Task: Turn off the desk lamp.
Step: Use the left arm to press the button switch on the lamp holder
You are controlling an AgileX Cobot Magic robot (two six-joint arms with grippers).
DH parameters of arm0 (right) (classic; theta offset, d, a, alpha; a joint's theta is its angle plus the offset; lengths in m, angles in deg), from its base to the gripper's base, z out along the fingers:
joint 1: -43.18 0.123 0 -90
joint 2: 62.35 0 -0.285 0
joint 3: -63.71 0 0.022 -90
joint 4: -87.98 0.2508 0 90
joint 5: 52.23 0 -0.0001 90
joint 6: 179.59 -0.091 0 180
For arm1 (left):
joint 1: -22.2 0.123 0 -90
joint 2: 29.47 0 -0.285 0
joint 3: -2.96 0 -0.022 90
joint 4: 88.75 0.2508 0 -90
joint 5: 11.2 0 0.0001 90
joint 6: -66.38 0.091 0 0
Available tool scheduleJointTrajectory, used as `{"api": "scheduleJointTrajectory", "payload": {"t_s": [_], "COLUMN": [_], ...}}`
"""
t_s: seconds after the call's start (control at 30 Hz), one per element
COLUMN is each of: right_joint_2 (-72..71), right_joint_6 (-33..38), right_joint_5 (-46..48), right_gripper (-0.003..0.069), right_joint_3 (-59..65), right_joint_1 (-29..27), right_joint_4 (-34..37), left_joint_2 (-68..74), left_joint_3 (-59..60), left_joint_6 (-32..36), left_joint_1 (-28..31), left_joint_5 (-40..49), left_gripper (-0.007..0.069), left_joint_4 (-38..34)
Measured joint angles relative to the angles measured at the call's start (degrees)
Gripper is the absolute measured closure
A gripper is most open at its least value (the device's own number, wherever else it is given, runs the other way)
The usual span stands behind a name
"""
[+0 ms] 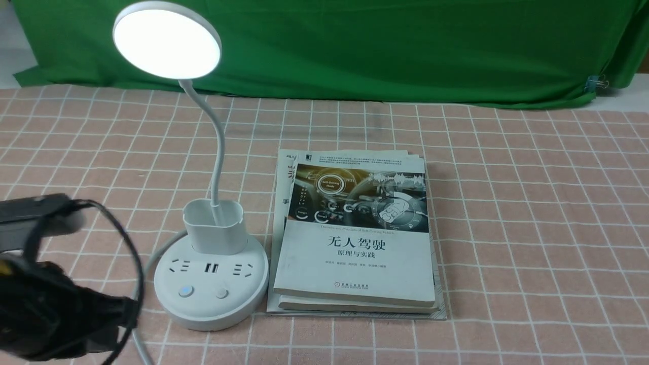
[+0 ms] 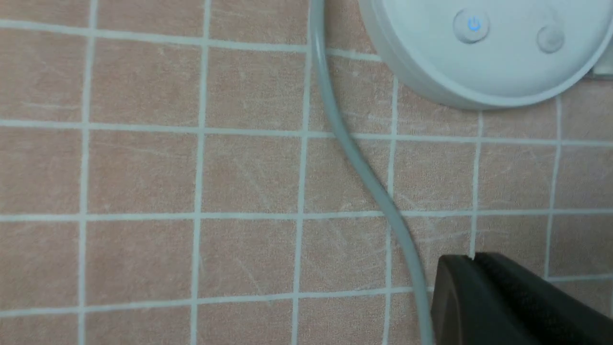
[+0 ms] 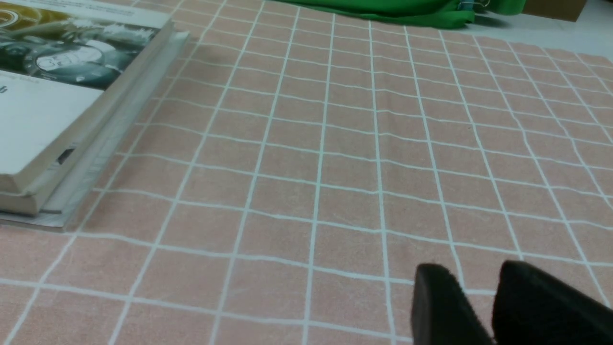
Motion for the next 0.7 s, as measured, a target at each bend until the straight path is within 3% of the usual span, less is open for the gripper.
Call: {"api": "scheduleJointTrajectory", "payload": {"t_s": [0.2, 0.3, 0.7], "right_joint_2": [0.0, 0.0, 0.0], "right_joint_6": [0.0, 0.0, 0.0], "right_joint_5": [0.0, 0.0, 0.0], "right_gripper": [0.0419, 0.0419, 0.0419], "right_joint_3": [0.0, 0.0, 0.0], "right_joint_1": [0.0, 0.0, 0.0], "right_joint_4": [0.0, 0.0, 0.0], "left_joint_2": [13.9, 18.4, 32.6], "left_joint_3": [-10.5, -15.5, -23.9], "left_joint_6": [-3.3, -4.1, -4.3], "left_joint_1": [-12.2, -14.4, -14.7], "left_joint_5": [0.4, 0.7, -0.4], "left_gripper": [0.0621, 0.0621, 0.0621], "left_joint_4": [5.0, 7.0, 8.6]}}
